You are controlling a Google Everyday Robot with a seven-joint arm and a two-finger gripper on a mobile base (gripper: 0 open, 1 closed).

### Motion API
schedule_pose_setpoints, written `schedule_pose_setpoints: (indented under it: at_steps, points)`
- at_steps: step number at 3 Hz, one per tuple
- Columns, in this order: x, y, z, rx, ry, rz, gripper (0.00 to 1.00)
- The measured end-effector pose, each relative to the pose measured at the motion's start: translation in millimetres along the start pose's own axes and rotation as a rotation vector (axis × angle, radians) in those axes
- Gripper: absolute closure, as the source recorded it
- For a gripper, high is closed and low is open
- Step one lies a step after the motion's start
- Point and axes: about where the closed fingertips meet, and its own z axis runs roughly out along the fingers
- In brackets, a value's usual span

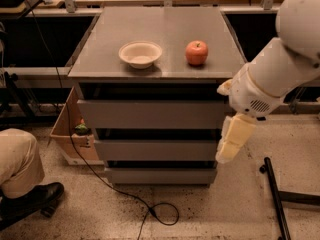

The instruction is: Open middle drawer

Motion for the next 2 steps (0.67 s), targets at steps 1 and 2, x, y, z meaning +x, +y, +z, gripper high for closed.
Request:
schedule_pose_setpoints:
  at_steps: [1, 2]
  points:
    - [-22.2, 16.8, 54.8, -0.078, -0.094, 0.018, 0.0]
    - [-23.3, 19.8, 57.9, -0.083, -0.082, 0.024, 0.0]
